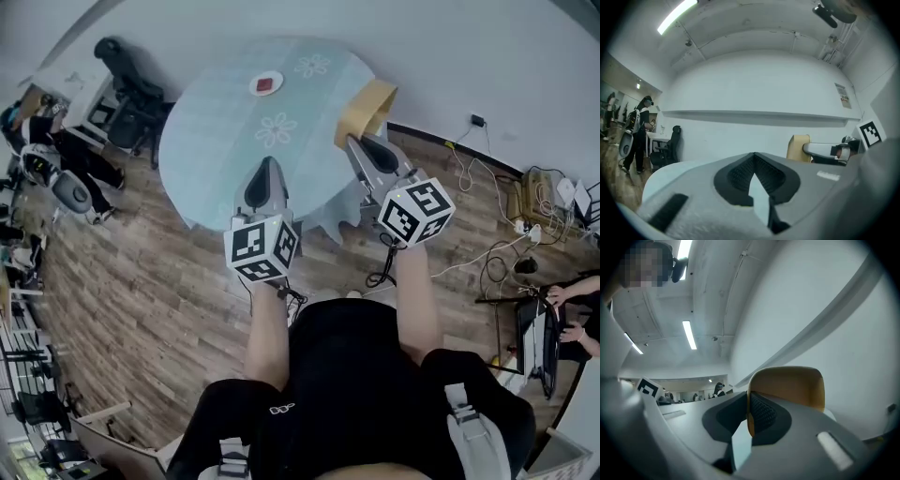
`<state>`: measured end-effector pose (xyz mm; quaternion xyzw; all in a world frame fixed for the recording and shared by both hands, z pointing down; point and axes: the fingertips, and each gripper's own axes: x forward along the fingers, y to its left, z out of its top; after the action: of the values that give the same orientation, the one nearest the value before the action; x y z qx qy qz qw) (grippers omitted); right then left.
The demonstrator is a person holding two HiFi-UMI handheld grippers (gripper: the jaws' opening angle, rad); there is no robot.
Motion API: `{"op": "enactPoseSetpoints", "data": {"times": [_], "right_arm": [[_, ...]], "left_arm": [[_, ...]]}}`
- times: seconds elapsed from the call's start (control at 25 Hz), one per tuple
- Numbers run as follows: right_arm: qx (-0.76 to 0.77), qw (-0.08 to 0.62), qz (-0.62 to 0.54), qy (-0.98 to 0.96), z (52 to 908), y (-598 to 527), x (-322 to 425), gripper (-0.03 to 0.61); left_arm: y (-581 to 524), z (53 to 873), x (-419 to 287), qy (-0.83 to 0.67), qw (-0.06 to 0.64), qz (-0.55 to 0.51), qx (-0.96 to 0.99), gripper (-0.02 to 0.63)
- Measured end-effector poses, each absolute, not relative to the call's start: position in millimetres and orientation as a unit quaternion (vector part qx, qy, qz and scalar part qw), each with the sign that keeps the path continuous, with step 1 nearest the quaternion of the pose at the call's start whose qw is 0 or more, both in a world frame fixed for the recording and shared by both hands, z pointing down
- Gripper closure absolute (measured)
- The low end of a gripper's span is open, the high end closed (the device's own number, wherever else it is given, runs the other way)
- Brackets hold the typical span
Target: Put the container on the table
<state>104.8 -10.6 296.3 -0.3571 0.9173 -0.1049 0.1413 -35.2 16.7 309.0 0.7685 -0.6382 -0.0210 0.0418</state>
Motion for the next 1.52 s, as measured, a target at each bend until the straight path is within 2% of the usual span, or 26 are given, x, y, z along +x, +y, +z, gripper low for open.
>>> {"op": "enactPoseSetpoints", "data": {"times": [0.28, 0.72, 1.16, 1.52], "right_arm": [[-0.357, 0.149, -0.112, 0.916, 295.5, -13.3, 109.8, 0.548], [-0.412, 0.178, -0.119, 0.886, 301.4, -33.9, 167.5, 0.546], [-0.412, 0.173, -0.103, 0.889, 311.7, -97.0, 131.1, 0.546], [-0.385, 0.153, -0.128, 0.901, 333.1, -201.7, 43.4, 0.546]], "left_arm": [[14.3, 310.7, -40.3, -0.644, 0.048, -0.012, 0.763, 0.617], [-12.8, 319.5, -6.1, -0.607, 0.043, 0.004, 0.793, 0.617], [-82.3, 364.4, -51.8, -0.616, 0.095, -0.004, 0.782, 0.617], [-172.9, 397.3, -139.9, -0.648, 0.138, 0.015, 0.749, 0.618]]}}
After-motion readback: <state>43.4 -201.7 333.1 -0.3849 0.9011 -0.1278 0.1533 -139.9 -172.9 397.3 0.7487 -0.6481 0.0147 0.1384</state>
